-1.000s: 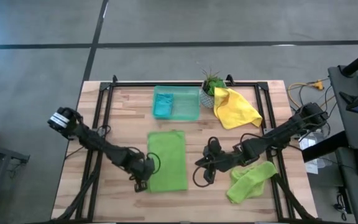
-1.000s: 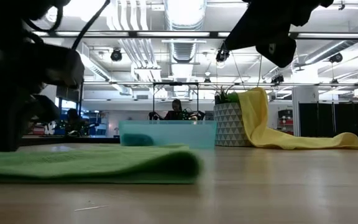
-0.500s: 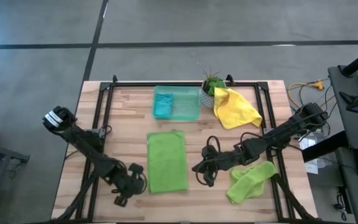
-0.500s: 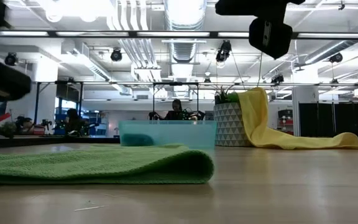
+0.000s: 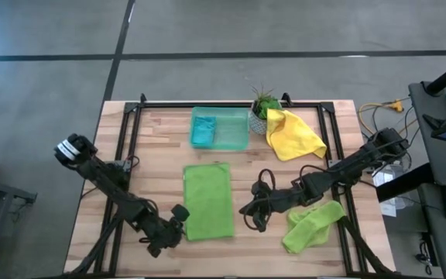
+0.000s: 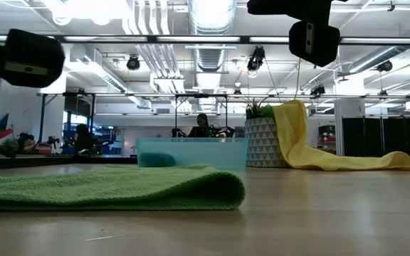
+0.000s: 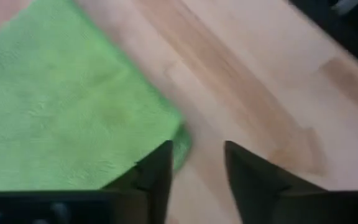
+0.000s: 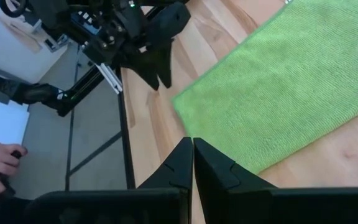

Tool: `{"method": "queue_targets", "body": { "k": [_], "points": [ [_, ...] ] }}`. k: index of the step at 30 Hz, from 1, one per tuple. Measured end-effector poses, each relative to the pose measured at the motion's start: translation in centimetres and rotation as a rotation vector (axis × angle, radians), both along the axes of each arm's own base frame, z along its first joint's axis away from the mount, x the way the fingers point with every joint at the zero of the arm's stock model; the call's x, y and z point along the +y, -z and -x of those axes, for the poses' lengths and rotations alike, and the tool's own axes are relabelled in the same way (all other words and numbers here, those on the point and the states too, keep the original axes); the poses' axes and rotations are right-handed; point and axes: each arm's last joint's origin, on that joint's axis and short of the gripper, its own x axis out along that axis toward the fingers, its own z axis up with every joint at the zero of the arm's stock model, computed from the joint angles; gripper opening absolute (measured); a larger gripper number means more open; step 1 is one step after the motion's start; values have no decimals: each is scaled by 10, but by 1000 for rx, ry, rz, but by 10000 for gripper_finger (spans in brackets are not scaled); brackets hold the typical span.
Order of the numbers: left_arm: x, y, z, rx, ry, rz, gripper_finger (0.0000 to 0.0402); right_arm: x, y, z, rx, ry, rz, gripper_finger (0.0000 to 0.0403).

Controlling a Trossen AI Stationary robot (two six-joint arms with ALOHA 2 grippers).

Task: Fold microfiber towels
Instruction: Fold the green microfiber towel

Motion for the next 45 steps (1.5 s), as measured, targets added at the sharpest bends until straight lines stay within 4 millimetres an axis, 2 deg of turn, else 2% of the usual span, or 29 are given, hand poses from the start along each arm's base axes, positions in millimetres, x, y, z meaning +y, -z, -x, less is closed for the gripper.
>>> {"method": "queue_targets", "body": {
  "k": [4,7,14,20,23,26,36,38,45],
  "points": [
    [-4,7,-5,-23,27,-10,209,0,0,0,0,2,1,9],
    [-5,13,-6,-19,42,-27,238,0,0,0,0,3,1,9],
    [-5,19,-9,-9,35,-32,244,0,0,0,1,3,2,9],
    [-1,36,-16,88,-2,66,241,0,0,0,2,3,2,9],
    [2,47,-20,152,-19,118,225,0,0,0,2,3,2,9],
    [4,48,-22,180,-10,145,191,0,1,0,4,6,-3,9],
    [7,51,-22,203,-17,145,20,0,1,0,7,12,-13,9],
    [8,51,-22,204,-16,143,7,0,1,0,7,11,-12,9],
    [10,45,-22,173,-4,141,1,0,1,0,1,3,2,9]
  ]
}}
